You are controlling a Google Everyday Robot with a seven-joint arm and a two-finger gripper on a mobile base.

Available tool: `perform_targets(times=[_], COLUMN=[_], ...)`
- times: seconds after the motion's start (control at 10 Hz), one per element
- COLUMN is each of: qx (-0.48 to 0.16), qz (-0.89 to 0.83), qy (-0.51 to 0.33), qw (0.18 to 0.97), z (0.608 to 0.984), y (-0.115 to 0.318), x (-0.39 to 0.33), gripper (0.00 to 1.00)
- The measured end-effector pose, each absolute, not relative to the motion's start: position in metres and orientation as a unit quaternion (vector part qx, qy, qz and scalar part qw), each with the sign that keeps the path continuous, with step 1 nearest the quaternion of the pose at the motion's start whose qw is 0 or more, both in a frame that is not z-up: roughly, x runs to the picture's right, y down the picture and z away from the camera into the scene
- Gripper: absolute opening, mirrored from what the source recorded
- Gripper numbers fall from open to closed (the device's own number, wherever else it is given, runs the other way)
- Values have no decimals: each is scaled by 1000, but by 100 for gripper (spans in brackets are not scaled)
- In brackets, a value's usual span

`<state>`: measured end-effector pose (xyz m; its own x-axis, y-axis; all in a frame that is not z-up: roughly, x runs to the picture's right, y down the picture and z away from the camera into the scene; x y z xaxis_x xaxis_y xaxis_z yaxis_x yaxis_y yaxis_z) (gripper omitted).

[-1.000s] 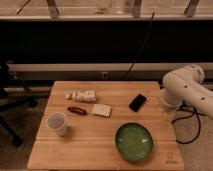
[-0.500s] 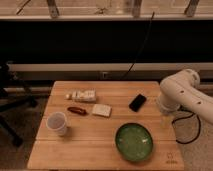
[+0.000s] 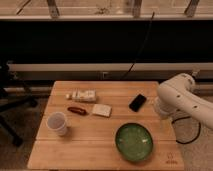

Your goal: Pick up the ceramic bowl

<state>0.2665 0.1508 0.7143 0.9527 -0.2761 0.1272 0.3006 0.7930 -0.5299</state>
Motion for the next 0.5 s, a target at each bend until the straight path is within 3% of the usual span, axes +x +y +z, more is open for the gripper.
perform_targets(times=[0.5], qx=[-278], qz=[-242], qy=[-52], qw=[928], z=[723], y=[165], x=[256], gripper=[80])
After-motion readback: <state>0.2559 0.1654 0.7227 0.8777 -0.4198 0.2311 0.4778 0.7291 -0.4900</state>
